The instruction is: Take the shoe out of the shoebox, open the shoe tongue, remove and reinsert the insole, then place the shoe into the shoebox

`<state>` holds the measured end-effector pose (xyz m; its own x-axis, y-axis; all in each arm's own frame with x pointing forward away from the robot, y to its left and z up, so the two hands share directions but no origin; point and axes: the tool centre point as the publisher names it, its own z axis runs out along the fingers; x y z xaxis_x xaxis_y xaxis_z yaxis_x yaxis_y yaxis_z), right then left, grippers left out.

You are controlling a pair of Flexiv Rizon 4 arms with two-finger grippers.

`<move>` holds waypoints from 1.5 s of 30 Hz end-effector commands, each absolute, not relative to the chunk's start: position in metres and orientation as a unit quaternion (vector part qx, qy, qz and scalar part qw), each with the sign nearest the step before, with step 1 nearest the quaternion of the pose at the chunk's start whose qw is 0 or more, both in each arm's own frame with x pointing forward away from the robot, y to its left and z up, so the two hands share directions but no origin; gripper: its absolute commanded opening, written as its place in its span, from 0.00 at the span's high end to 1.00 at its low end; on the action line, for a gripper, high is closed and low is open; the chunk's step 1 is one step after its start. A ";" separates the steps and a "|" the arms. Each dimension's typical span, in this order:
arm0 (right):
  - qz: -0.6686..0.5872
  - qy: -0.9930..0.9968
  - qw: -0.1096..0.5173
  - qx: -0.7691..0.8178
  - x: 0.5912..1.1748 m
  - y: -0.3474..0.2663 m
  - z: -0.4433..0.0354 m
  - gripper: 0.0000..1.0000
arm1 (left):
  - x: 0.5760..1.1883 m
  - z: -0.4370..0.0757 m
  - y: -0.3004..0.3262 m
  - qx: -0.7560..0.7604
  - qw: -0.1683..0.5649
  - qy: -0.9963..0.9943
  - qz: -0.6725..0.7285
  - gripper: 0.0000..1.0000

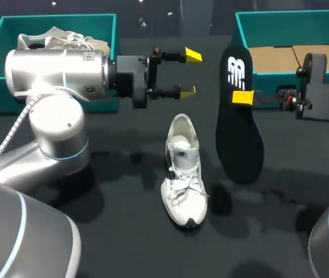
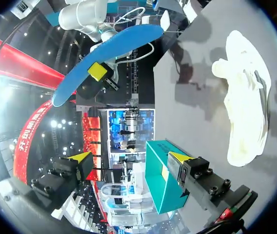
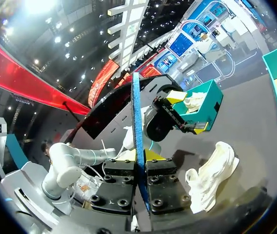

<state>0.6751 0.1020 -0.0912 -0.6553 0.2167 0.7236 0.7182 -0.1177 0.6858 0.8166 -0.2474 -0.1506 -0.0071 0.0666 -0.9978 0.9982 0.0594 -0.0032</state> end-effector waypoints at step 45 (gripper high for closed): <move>-0.521 -0.594 0.298 -0.536 0.820 0.107 -0.120 1.00 | 0.821 -0.147 -0.246 0.505 0.507 0.501 -0.487 0.00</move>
